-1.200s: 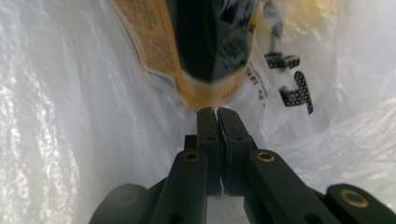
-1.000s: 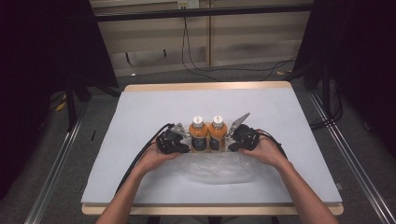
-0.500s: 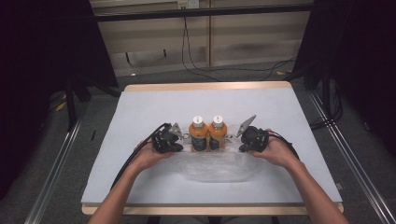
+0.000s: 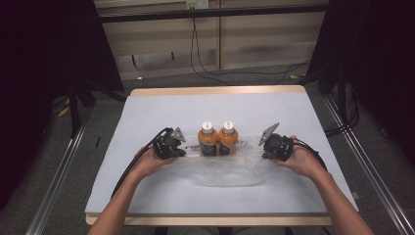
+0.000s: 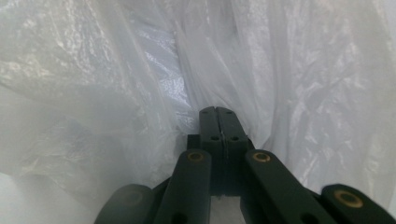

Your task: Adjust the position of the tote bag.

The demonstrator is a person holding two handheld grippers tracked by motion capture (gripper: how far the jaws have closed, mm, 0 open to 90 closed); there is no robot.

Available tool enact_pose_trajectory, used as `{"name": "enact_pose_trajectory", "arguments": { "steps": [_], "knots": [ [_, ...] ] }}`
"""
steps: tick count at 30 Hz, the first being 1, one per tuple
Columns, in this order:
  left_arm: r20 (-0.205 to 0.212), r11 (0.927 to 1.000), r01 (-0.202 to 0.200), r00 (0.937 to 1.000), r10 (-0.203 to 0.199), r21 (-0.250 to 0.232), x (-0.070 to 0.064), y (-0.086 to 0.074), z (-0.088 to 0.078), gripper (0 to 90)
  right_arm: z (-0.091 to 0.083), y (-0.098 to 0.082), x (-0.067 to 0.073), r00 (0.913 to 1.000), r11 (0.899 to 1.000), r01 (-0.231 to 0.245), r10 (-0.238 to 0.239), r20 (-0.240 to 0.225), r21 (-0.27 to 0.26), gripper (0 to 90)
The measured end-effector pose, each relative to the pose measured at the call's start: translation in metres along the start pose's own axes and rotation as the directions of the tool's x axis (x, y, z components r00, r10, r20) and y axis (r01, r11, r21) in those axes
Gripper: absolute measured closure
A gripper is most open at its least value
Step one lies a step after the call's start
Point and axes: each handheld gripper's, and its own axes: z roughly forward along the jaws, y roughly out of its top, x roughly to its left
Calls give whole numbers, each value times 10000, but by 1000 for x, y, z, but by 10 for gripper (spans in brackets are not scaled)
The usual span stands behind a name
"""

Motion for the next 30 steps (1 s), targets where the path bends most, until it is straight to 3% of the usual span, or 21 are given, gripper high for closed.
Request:
{"name": "enact_pose_trajectory", "arguments": {
  "steps": [3,6,10,11,14,16,17,18,19,22,24,26,28,30],
  "knots": [
    [-204,10000,-25,9998,24,-58,2,0,1,900,1,1,-2,9999,9999,-154,154,28,8,900],
    [-104,9999,72,9999,-73,-89,4,-2,0,900,3,1,-6,9998,9997,-201,202,55,-145,900],
    [40,9998,-125,9999,124,130,8,-1,-1,900,4,4,-13,9997,9996,-246,246,44,-127,900],
    [28,10000,20,10000,-20,96,8,-2,-1,900,4,4,-13,9997,9997,-255,255,52,-46,900],
    [-48,9999,-148,9999,148,87,9,-3,-2,900,5,4,-16,9996,9995,-270,271,83,-152,900],
    [-62,10000,-20,10000,21,87,8,-4,-3,900,5,4,-16,9996,9996,-231,233,128,-166,900],
    [-716,9978,-265,9970,309,607,9,-4,-4,900,6,4,-16,9993,9995,-267,272,255,-184,900],
    [-1072,9957,-339,9933,431,861,9,-6,-5,900,6,5,-16,9993,9997,-142,148,332,-191,900],
    [-805,9958,-72,9966,146,911,15,-10,-9,900,6,5,-15,9991,9997,-148,155,385,-177,900],
    [-809,9951,286,9965,-210,946,23,-23,-17,900,5,5,-13,9995,10000,25,-25,323,-3,900],
    [-579,9962,695,9961,-664,531,27,-34,-20,900,4,4,-12,9992,9999,-132,130,381,55,900],
    [-593,9960,784,9954,-758,431,25,-39,-23,900,3,4,-13,9994,9999,67,-71,331,118,900],
    [-844,9965,595,9949,-545,582,24,-41,-24,900,3,4,-14,9996,9998,30,-34,273,172,900],
    [-728,9952,696,9953,-646,683,25,-42,-25,900,3,4,-14,9997,9996,60,-66,244,266,900]
  ]
}}
